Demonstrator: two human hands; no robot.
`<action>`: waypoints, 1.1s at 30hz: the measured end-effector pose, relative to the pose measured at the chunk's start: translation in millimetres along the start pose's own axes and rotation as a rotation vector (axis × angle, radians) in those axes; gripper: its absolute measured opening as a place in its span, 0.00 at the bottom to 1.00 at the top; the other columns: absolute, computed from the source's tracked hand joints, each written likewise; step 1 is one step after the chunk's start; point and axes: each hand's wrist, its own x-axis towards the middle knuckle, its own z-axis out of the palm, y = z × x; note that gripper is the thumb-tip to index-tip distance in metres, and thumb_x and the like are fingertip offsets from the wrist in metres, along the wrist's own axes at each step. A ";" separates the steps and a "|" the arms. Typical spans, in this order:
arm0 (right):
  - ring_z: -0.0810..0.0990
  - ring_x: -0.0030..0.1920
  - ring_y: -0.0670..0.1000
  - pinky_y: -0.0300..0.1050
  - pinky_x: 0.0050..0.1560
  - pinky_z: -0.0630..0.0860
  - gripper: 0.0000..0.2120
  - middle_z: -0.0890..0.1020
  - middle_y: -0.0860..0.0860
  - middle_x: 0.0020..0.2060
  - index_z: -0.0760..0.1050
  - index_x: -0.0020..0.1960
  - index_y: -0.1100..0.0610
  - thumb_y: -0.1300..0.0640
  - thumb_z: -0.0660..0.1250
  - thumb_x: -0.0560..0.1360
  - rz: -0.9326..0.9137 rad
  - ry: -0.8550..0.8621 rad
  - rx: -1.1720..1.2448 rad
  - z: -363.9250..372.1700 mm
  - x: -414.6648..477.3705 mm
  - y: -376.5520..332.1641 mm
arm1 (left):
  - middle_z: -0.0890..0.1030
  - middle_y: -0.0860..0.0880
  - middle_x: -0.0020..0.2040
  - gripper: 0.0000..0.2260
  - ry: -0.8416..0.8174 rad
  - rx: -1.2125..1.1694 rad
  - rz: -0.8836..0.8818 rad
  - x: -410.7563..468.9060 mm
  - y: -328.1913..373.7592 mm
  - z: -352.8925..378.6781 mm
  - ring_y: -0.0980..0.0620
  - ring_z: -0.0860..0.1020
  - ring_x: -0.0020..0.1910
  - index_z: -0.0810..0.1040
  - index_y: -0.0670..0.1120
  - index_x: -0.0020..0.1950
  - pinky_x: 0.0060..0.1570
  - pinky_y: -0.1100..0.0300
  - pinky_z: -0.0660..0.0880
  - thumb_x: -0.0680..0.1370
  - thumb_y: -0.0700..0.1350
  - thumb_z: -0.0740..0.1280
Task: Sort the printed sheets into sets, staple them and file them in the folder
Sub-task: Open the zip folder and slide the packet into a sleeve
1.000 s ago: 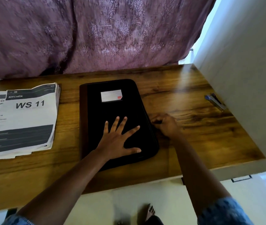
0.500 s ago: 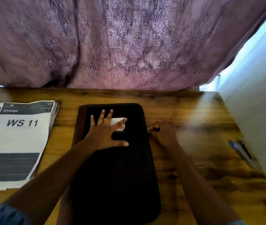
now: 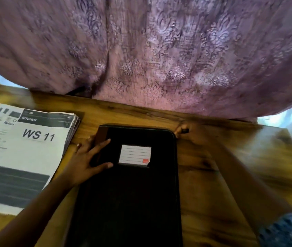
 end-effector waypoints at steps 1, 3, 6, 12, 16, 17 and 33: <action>0.79 0.41 0.47 0.45 0.47 0.75 0.11 0.81 0.46 0.38 0.80 0.39 0.48 0.64 0.74 0.68 -0.015 -0.062 0.002 -3.0 10.3 -1.4 | 0.48 0.54 0.78 0.35 -0.017 -0.063 -0.005 -1.6 -2.0 1.5 0.56 0.46 0.76 0.53 0.75 0.71 0.74 0.47 0.52 0.65 0.78 0.58; 0.78 0.41 0.46 0.43 0.46 0.73 0.10 0.80 0.49 0.39 0.81 0.44 0.52 0.67 0.72 0.70 -0.021 -0.202 -0.031 -8.1 33.6 -8.0 | 0.48 0.54 0.79 0.36 -0.006 -0.113 -0.005 0.7 -1.0 4.4 0.53 0.49 0.76 0.55 0.73 0.71 0.73 0.48 0.55 0.65 0.75 0.61; 0.75 0.34 0.36 0.31 0.41 0.69 0.12 0.80 0.41 0.35 0.81 0.49 0.58 0.71 0.70 0.70 -0.040 -0.398 -0.147 1.9 75.1 -26.8 | 0.49 0.53 0.79 0.36 0.007 -0.104 -0.018 1.3 -2.9 6.3 0.51 0.50 0.77 0.56 0.72 0.72 0.73 0.44 0.56 0.66 0.75 0.61; 0.74 0.40 0.37 0.27 0.41 0.67 0.13 0.79 0.50 0.44 0.80 0.55 0.64 0.70 0.68 0.71 -0.203 -0.654 -0.284 87.4 158.4 -104.9 | 0.50 0.53 0.79 0.36 0.032 -0.079 -0.039 0.0 -5.1 7.7 0.54 0.47 0.77 0.56 0.72 0.72 0.75 0.45 0.52 0.65 0.77 0.59; 0.76 0.44 0.45 0.37 0.45 0.71 0.12 0.80 0.47 0.44 0.81 0.53 0.59 0.66 0.69 0.71 -0.248 -0.621 -0.313 138.7 187.6 -141.0 | 0.51 0.53 0.79 0.36 0.043 -0.086 -0.048 -0.4 -6.8 8.2 0.54 0.48 0.77 0.57 0.72 0.72 0.74 0.46 0.53 0.65 0.76 0.60; 0.76 0.44 0.45 0.38 0.46 0.72 0.11 0.80 0.47 0.43 0.82 0.53 0.58 0.66 0.69 0.71 -0.230 -0.605 -0.314 143.5 187.6 -144.5 | 0.51 0.53 0.79 0.36 0.039 -0.088 -0.058 -0.7 -6.3 7.2 0.54 0.48 0.77 0.56 0.72 0.72 0.74 0.46 0.53 0.65 0.76 0.60; 0.74 0.59 0.50 0.37 0.56 0.67 0.25 0.74 0.49 0.56 0.68 0.69 0.61 0.58 0.69 0.75 0.280 0.381 -0.054 79.8 -100.3 -83.9 | 0.74 0.50 0.67 0.23 0.280 -0.394 -0.153 -36.4 22.9 1.8 0.55 0.72 0.63 0.75 0.55 0.66 0.62 0.58 0.70 0.72 0.56 0.72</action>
